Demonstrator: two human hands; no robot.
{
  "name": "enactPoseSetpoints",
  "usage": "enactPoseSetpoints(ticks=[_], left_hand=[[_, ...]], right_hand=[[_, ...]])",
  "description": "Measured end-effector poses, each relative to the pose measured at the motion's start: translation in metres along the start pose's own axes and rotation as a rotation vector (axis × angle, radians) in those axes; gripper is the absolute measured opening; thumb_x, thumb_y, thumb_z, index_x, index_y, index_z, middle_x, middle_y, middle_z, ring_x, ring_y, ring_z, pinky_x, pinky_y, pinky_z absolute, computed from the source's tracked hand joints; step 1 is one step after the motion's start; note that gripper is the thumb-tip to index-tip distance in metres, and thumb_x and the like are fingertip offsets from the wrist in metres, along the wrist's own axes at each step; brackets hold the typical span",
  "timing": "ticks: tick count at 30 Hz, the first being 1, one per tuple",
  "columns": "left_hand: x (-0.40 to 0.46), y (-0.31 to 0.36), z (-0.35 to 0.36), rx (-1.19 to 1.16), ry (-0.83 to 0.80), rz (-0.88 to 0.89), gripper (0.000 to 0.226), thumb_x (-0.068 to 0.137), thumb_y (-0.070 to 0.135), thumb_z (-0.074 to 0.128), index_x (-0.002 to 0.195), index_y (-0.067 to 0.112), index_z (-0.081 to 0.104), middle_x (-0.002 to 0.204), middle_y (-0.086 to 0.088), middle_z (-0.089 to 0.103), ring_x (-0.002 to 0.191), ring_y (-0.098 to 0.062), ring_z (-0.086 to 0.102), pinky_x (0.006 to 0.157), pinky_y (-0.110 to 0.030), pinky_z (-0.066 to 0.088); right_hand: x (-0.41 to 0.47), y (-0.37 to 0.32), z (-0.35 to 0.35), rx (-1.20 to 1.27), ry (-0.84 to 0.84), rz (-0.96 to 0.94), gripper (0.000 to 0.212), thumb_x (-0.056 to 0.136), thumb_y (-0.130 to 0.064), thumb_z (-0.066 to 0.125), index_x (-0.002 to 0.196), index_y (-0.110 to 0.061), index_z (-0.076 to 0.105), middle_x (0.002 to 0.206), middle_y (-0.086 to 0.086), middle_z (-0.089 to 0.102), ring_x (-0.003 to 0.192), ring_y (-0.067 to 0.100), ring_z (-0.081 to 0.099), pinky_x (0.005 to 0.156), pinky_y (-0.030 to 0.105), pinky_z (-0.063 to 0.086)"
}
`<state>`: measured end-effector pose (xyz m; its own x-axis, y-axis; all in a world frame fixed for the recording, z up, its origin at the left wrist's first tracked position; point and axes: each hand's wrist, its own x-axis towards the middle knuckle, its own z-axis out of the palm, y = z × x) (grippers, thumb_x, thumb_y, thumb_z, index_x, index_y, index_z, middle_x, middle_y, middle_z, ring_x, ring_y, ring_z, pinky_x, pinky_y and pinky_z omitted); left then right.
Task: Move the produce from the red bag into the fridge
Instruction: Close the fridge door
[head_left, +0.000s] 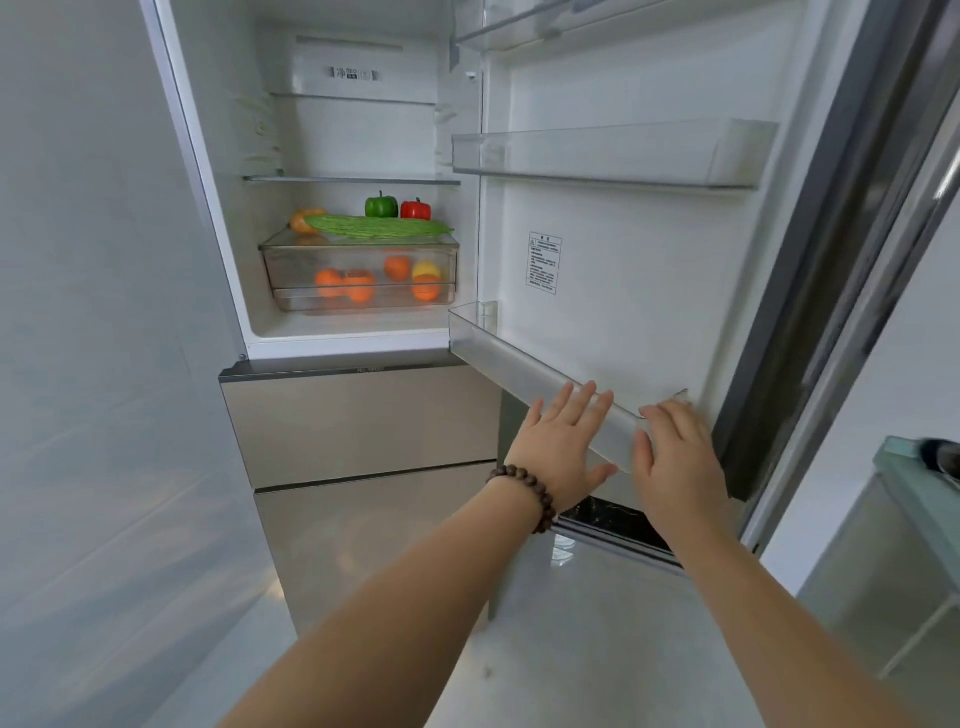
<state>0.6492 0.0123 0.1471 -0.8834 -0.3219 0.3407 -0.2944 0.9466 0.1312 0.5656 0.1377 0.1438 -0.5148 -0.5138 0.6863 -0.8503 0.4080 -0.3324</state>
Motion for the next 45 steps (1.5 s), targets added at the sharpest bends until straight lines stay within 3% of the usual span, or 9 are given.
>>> enactPoseSetpoints(ticks=[3,7,12,16,24,28,33,38,45], left_hand=[[-0.001,0.000,-0.003,0.034,0.055,-0.031,0.075,0.089,0.053,0.047,0.148,0.025,0.010,0.158,0.003,0.009,0.145,-0.015,0.000,0.115,-0.040,-0.001],[-0.015,-0.006,-0.009,0.075,0.101,-0.070,0.080,0.085,0.064,0.043,0.147,0.020,0.017,0.157,0.000,0.017,0.145,-0.015,0.006,0.117,-0.040,0.002],[-0.047,-0.032,-0.027,0.105,0.145,-0.118,0.097,0.072,0.083,0.027,0.145,0.019,0.025,0.155,0.001,0.024,0.144,-0.014,0.011,0.118,-0.041,0.005],[-0.071,-0.060,-0.040,0.131,0.173,-0.185,0.104,0.067,0.087,0.015,0.143,0.018,0.028,0.154,0.001,0.026,0.144,-0.012,0.012,0.117,-0.037,0.004],[-0.122,-0.127,-0.065,0.021,0.189,-0.397,0.109,0.066,0.088,0.021,0.148,0.017,0.015,0.156,-0.001,0.020,0.145,-0.013,0.005,0.117,-0.037,0.009],[-0.163,-0.142,-0.061,-0.033,0.250,-0.490,0.115,0.066,0.090,0.028,0.149,0.017,-0.005,0.158,0.001,0.007,0.145,-0.012,0.003,0.117,-0.040,0.016],[-0.207,-0.153,-0.058,-0.027,0.323,-0.526,0.117,0.067,0.086,0.036,0.148,0.015,-0.009,0.157,0.002,-0.004,0.145,-0.010,-0.002,0.117,-0.039,0.017],[-0.218,-0.179,-0.062,-0.059,0.389,-0.536,0.116,0.068,0.084,0.039,0.148,0.014,-0.006,0.156,0.005,-0.007,0.145,-0.010,-0.002,0.118,-0.038,0.016],[-0.198,-0.272,-0.070,-0.258,0.446,-0.606,0.121,0.065,0.079,0.055,0.147,0.021,-0.013,0.158,0.005,0.005,0.144,-0.008,0.011,0.115,-0.036,0.024]], right_hand=[[0.002,-0.004,-0.001,0.009,0.011,-0.013,0.024,0.091,-0.009,0.051,0.111,0.002,0.061,0.113,0.015,0.060,0.115,0.030,0.050,0.092,0.044,0.050],[-0.014,-0.016,-0.002,0.046,0.023,-0.103,0.035,0.091,-0.012,0.052,0.125,-0.001,0.055,0.129,0.015,0.056,0.127,0.029,0.046,0.103,0.046,0.043],[-0.021,-0.024,-0.017,-0.012,0.166,-0.199,0.052,0.094,-0.022,0.046,0.142,-0.007,0.034,0.152,0.011,0.027,0.144,0.025,0.015,0.117,0.047,0.016],[-0.009,-0.028,-0.032,-0.059,0.268,-0.205,0.060,0.095,-0.028,0.045,0.146,-0.008,0.023,0.156,0.011,0.013,0.146,0.026,0.006,0.119,0.046,0.007],[-0.008,-0.092,-0.003,0.041,0.243,-0.497,0.058,0.093,-0.020,0.048,0.145,-0.007,0.025,0.154,0.012,0.014,0.145,0.029,0.009,0.115,0.050,0.021],[-0.007,-0.140,0.026,0.104,0.222,-0.601,0.057,0.094,-0.022,0.046,0.146,-0.008,0.025,0.155,0.007,0.013,0.145,0.026,0.009,0.117,0.046,0.018],[0.003,-0.208,0.063,0.095,0.178,-0.727,0.057,0.096,-0.026,0.044,0.146,-0.008,0.023,0.155,0.005,0.015,0.145,0.021,0.008,0.118,0.044,0.015],[0.016,-0.257,0.103,0.231,0.117,-0.704,0.065,0.095,-0.039,0.042,0.148,-0.009,0.017,0.156,0.006,0.007,0.145,0.023,0.007,0.118,0.047,0.013],[0.063,-0.299,0.188,0.177,-0.022,-0.590,0.090,0.085,-0.052,0.055,0.149,-0.011,0.008,0.157,0.011,0.001,0.145,0.026,0.000,0.117,0.050,0.010]])
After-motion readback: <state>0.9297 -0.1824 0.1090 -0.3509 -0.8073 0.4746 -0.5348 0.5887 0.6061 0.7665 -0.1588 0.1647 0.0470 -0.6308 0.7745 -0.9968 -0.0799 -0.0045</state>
